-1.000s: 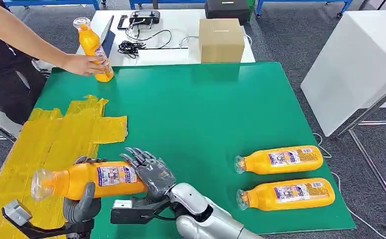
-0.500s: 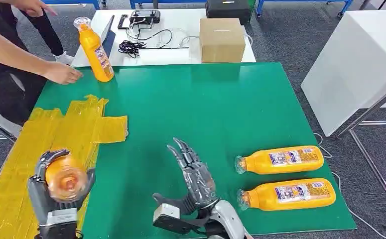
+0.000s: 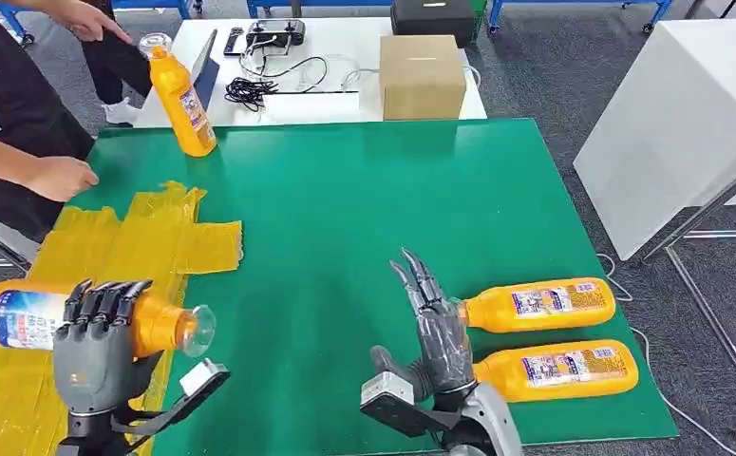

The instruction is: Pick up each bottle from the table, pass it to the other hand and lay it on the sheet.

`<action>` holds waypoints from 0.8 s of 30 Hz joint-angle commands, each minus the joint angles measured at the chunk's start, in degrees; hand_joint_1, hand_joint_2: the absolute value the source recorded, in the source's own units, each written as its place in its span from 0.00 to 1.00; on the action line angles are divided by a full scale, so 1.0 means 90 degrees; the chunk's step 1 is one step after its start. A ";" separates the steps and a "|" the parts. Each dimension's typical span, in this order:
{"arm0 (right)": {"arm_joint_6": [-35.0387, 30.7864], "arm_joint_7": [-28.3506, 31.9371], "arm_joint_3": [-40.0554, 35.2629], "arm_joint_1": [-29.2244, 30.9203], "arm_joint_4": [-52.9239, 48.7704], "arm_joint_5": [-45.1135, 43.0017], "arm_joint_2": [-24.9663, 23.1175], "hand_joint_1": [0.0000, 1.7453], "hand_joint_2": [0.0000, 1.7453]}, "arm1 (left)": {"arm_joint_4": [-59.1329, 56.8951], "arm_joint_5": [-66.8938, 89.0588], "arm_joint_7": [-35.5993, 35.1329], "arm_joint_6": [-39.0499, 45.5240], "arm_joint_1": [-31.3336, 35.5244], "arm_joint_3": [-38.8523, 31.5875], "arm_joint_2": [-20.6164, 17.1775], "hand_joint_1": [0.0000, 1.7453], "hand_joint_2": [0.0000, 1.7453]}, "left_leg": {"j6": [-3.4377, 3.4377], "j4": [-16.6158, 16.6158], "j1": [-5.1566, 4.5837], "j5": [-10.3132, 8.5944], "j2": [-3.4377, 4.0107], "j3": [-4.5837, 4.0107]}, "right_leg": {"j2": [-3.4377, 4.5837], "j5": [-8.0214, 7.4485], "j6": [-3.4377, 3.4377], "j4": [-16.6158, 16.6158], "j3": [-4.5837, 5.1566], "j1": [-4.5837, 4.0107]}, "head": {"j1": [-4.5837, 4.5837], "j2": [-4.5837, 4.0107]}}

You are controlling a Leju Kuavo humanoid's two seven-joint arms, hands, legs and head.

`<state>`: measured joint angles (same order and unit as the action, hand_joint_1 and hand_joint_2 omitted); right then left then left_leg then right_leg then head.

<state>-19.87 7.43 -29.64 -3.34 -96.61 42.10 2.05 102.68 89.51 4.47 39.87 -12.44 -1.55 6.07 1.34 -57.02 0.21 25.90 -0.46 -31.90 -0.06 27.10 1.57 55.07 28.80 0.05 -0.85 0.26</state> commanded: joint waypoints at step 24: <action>0.0459 -0.0171 0.0157 0.0240 0.0183 0.0054 -0.0022 0.00 0.00 | -0.3544 0.0030 -0.1291 -0.1902 0.1012 0.0854 -0.1352 0.00 0.00 | -0.0004 0.0009 -0.0003 -0.0002 0.0003 0.0017 | 0.0003 -0.0004 0.0001 -0.0007 -0.0022 0.0002 | 0.0000 0.0000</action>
<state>-15.78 6.27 -29.16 -2.62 -96.78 42.60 1.92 76.50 89.61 -7.23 23.28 -4.51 6.97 -6.32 1.35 -57.00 0.18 25.89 -0.53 -31.83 -0.09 27.10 1.57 55.07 28.67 0.06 -0.85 0.26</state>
